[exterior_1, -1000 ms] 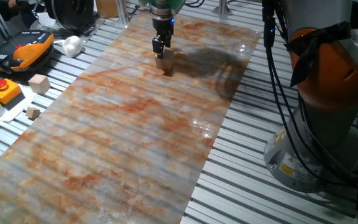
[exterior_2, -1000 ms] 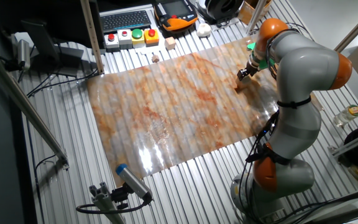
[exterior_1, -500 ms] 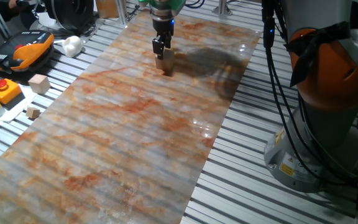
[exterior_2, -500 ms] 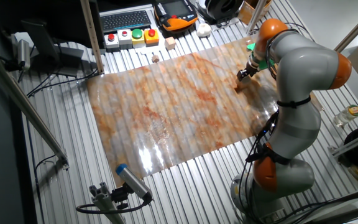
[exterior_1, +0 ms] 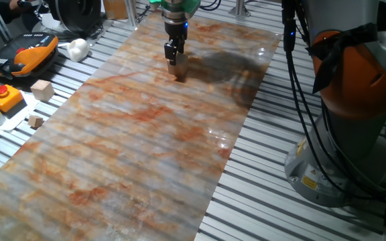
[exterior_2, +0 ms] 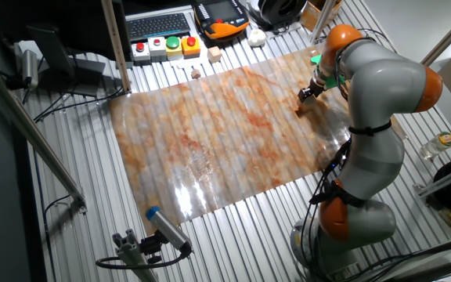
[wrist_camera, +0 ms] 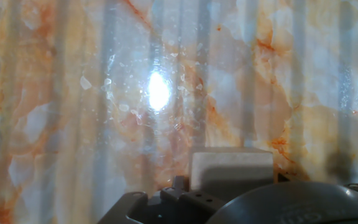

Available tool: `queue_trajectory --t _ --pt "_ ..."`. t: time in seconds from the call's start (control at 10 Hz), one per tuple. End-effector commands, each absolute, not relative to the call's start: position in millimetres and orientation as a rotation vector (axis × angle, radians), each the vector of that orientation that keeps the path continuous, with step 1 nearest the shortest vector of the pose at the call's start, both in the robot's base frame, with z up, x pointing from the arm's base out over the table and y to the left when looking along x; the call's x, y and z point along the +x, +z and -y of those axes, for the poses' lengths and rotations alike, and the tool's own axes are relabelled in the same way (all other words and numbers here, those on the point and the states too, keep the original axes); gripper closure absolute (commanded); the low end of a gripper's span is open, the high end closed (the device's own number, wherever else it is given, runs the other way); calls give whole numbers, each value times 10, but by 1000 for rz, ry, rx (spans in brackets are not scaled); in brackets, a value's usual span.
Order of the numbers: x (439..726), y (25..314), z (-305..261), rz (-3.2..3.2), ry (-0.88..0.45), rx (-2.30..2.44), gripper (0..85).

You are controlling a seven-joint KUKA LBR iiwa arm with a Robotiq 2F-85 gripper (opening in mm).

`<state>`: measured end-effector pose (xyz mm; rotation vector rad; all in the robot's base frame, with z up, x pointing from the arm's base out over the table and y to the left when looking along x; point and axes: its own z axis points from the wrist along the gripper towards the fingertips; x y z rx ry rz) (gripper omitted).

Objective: Hold a small block with the gripper and sweep it from left to right on the table

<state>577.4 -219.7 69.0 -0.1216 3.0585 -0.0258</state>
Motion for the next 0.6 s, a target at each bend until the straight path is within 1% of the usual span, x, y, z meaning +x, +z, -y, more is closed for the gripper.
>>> queue_trajectory --t 0.0,0.5 --pt "5774 690 2197 -3058 -26 -122 170" --pt "5776 662 2191 -3057 -23 -119 170"
